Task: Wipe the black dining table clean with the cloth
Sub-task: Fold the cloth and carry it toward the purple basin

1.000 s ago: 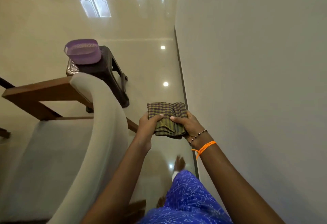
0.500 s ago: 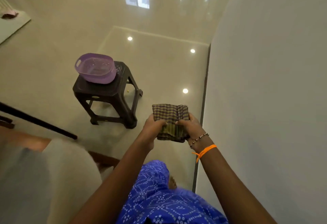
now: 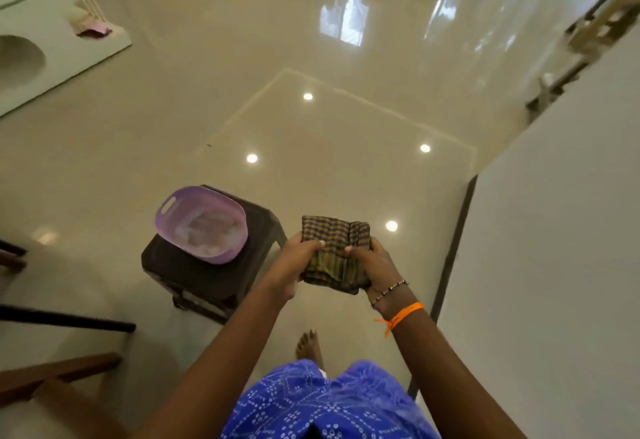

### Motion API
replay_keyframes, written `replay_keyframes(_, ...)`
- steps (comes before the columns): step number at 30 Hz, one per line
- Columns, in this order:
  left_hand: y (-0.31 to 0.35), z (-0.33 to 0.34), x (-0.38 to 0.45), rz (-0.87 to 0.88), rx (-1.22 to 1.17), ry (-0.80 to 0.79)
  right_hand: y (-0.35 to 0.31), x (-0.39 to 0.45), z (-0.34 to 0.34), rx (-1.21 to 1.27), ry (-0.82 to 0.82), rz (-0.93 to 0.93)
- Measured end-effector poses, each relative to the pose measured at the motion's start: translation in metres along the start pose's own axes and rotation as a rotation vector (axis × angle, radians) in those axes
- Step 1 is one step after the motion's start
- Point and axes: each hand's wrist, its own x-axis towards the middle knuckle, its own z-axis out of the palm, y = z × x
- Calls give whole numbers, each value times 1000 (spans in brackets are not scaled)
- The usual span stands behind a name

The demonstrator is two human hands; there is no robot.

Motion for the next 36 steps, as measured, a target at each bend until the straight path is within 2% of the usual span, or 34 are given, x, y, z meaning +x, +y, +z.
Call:
replay_keyframes(11,124,-13,178,-17,-113,188,-137,208,80,-123,-232,172)
replay_keyframes(16,182,-29,251,-50,-258,330,-198,296,134,-330,-369,291)
replay_keyframes(20,218,-47,286,-30,-392,453,-233,348,187,-449,-487,307)
replay_keyframes(27,251,-123,324,-46,-658,709,-234,408,316,-703,-744,346)
replay_keyframes(36,286,-270,335,-31,-1003,979,-201,417,514,-1034,-1101,267)
